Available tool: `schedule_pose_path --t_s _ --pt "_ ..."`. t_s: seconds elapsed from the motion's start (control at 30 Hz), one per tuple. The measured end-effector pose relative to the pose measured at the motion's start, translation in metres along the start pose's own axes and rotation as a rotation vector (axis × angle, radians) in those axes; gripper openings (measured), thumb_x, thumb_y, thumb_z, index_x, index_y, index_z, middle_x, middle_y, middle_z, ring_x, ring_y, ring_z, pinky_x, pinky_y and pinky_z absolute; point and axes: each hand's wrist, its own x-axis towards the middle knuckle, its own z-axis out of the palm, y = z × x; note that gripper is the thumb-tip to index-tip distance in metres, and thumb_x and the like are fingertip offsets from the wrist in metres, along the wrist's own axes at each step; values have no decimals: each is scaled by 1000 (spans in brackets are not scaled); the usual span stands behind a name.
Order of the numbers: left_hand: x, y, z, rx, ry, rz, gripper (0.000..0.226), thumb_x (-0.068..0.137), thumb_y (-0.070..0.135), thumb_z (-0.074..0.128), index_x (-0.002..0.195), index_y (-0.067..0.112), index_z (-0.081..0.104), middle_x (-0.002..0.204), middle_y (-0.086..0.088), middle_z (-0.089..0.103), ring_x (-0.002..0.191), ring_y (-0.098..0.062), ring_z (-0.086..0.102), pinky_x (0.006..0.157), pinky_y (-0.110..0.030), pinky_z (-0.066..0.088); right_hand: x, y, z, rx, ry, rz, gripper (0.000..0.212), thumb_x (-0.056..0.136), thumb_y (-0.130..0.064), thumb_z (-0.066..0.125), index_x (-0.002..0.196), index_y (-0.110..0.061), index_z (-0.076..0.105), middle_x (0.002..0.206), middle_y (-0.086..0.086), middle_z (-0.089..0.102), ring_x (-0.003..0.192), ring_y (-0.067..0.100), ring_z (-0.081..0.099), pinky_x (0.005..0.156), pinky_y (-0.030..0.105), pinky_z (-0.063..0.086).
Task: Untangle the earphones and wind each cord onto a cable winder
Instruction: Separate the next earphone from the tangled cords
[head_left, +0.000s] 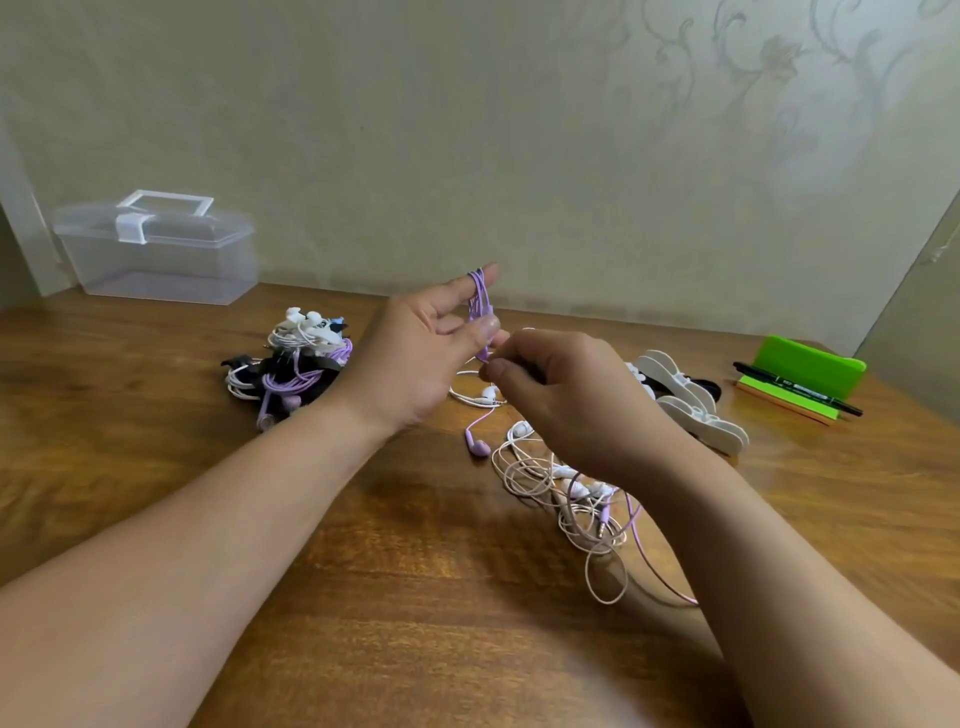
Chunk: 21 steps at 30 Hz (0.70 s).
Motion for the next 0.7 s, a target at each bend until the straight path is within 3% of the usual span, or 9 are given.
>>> schedule_pose_path --t_s 0.1,0.2,0.27,0.37,0.4,0.5,0.6,0.7 --pt "0 -7 1 170 6 29 50 101 17 66 147 32 56 80 17 76 79 10 66 86 -17 49 -1 -1 0 -11 23 -23 15 97 -21 68 82 -20 68 62 -12 54 62 1 51 56 16 33" --pt "-4 -11 0 315 -18 78 47 101 33 64 146 44 54 114 11 77 111 5 67 103 -31 53 0 0 -1 -16 35 -27 15 97 -21 68 82 -19 68 64 -11 57 62 3 51 55 15 33" --pt "-4 -9 -2 407 -59 98 43 103 40 58 145 48 53 111 16 77 108 6 68 100 -33 54 2 5 -7 -3 107 17 12 95 -21 70 83 -19 70 63 -11 61 60 5 52 53 17 33" --pt "-7 0 -1 369 -209 69 42 105 40 57 146 45 54 108 18 77 96 20 62 95 -24 52 3 11 -20 64 152 64 8 90 -17 75 83 -18 71 59 -16 62 55 3 53 51 14 34" --pt "-9 2 -1 346 -263 68 43 103 39 60 145 45 55 111 16 75 99 19 63 97 -23 52 2 11 -23 78 130 58 7 89 -17 77 85 -19 72 62 -14 65 56 4 56 53 18 38" --pt "-9 2 -4 362 -363 69 44 99 38 68 141 47 57 116 14 76 112 -2 69 104 -44 53 1 9 -28 161 27 46 4 89 -20 80 88 -23 76 79 0 75 76 28 69 65 46 53" --pt "-8 3 -5 369 -412 79 43 98 33 70 138 47 59 116 10 76 111 -13 71 101 -50 53 0 8 -29 185 -5 32 4 91 -20 79 90 -23 78 82 3 76 80 34 69 70 54 55" --pt "-9 5 -5 354 -444 46 43 97 28 71 135 44 62 109 7 78 105 -12 73 96 -49 56 -1 8 -29 188 -11 40 4 91 -19 79 93 -22 77 82 6 76 80 39 68 68 58 54"
